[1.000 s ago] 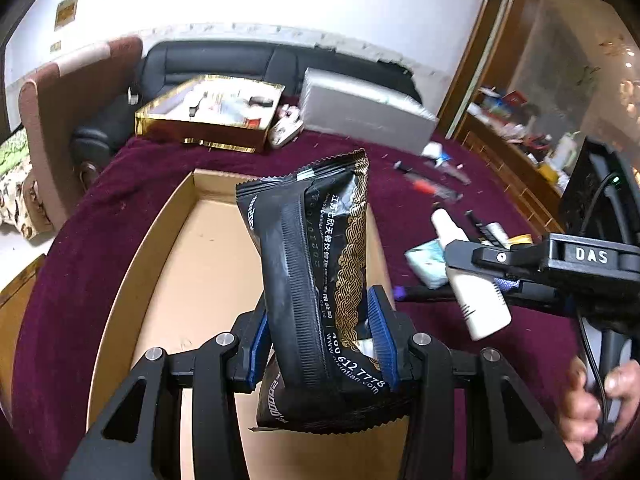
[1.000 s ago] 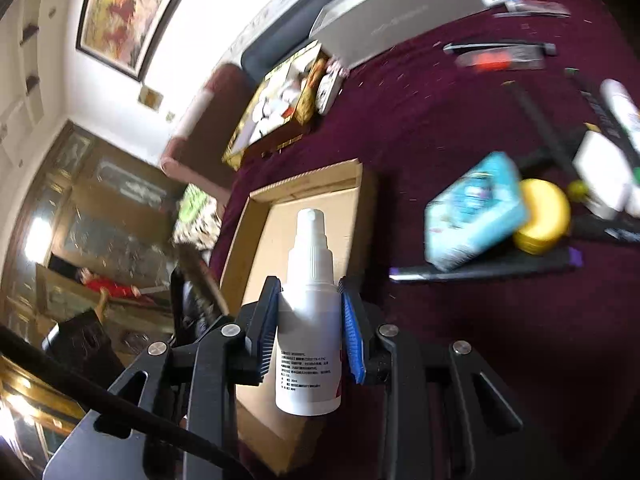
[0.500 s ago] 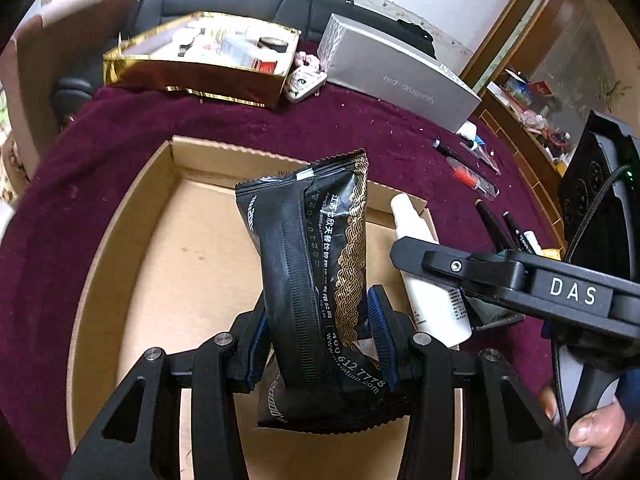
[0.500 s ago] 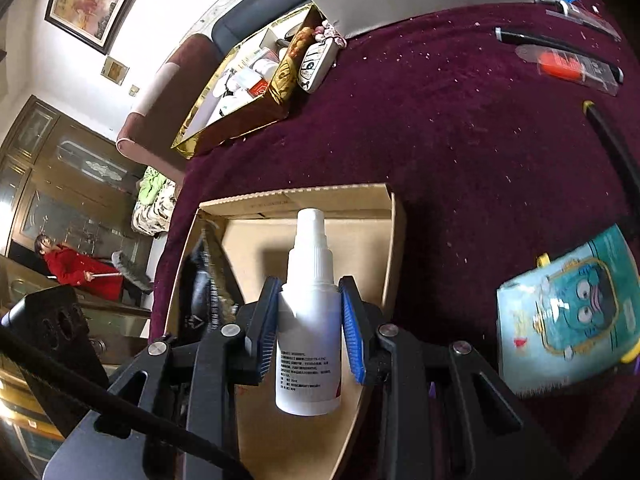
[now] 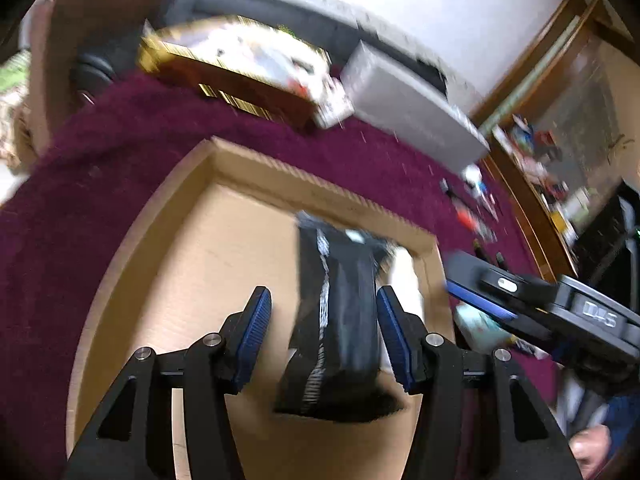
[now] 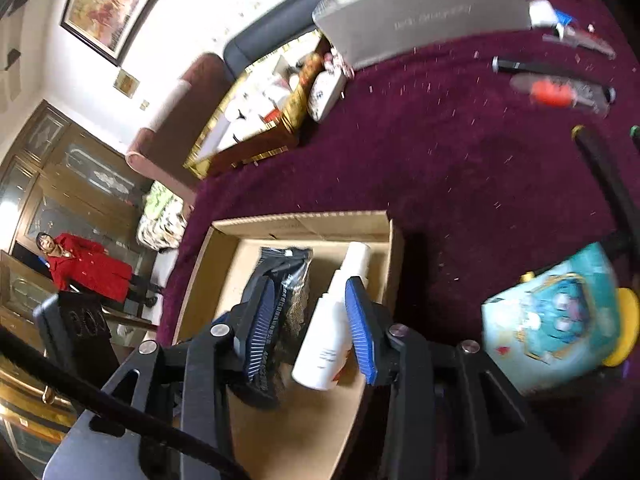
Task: Organize objects
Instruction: 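Carry bag and spray bottle into the cardboard box while both grippers release them, then grasp the light blue tissue pack with the left gripper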
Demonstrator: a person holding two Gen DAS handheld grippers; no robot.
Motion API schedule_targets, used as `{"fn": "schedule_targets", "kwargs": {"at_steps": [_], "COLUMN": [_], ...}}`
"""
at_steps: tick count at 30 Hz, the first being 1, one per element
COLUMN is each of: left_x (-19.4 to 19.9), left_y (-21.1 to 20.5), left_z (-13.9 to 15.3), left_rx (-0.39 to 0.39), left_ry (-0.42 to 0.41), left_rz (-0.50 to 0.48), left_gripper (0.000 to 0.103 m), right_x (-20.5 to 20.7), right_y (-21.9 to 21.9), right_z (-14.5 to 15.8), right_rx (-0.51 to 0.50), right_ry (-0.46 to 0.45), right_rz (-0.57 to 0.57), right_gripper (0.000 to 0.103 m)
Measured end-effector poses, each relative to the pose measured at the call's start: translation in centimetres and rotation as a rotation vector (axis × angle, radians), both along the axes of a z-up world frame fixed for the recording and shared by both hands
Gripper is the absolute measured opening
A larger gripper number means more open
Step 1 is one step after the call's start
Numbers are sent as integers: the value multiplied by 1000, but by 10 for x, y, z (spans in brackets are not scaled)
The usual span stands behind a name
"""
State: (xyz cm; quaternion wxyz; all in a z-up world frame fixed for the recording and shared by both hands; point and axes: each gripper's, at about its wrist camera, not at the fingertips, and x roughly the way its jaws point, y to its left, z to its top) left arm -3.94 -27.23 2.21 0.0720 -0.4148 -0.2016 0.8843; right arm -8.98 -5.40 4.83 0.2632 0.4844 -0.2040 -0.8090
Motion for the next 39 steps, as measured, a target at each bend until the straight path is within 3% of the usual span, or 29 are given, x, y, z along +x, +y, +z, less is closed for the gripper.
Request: {"fn": "schedule_targets", "kwargs": {"at_steps": [3, 5, 7, 11, 17, 19, 22, 26, 30, 35, 39], "left_x": [7, 8, 11, 27, 42, 44, 53, 69, 85, 78, 48], "left_y": [-13, -22, -26, -25, -30, -29, -23, 8, 68, 149, 188], "left_z": [1, -7, -17, -18, -17, -11, 8, 43, 65, 56, 43], "left_rx": [6, 15, 97, 81, 140, 155, 187, 117, 69, -31, -207], "left_ry": [24, -24, -70, -69, -40, -26, 2, 6, 35, 13, 23], "left_rz": [118, 185, 182, 228, 263, 262, 226, 127, -28, -241, -322], "left_gripper": [55, 56, 56, 57, 57, 62, 65, 65, 65, 65, 65], "right_x": [16, 29, 40, 59, 87, 95, 105, 120, 130, 137, 143], "right_y": [13, 24, 35, 53, 81, 93, 118, 162, 218, 271, 294], "right_z": [13, 20, 23, 26, 24, 24, 25, 28, 20, 5, -8], "right_rx": [6, 7, -15, -52, -82, -96, -115, -106, -90, -96, -112], "right_ry": [50, 75, 82, 83, 92, 93, 103, 132, 129, 88, 68], "right_rz": [-7, -16, -23, -42, -62, -79, -120, -197, -310, -415, -462], "right_gripper": [47, 47, 47, 48, 48, 48, 49, 57, 61, 61, 62]}}
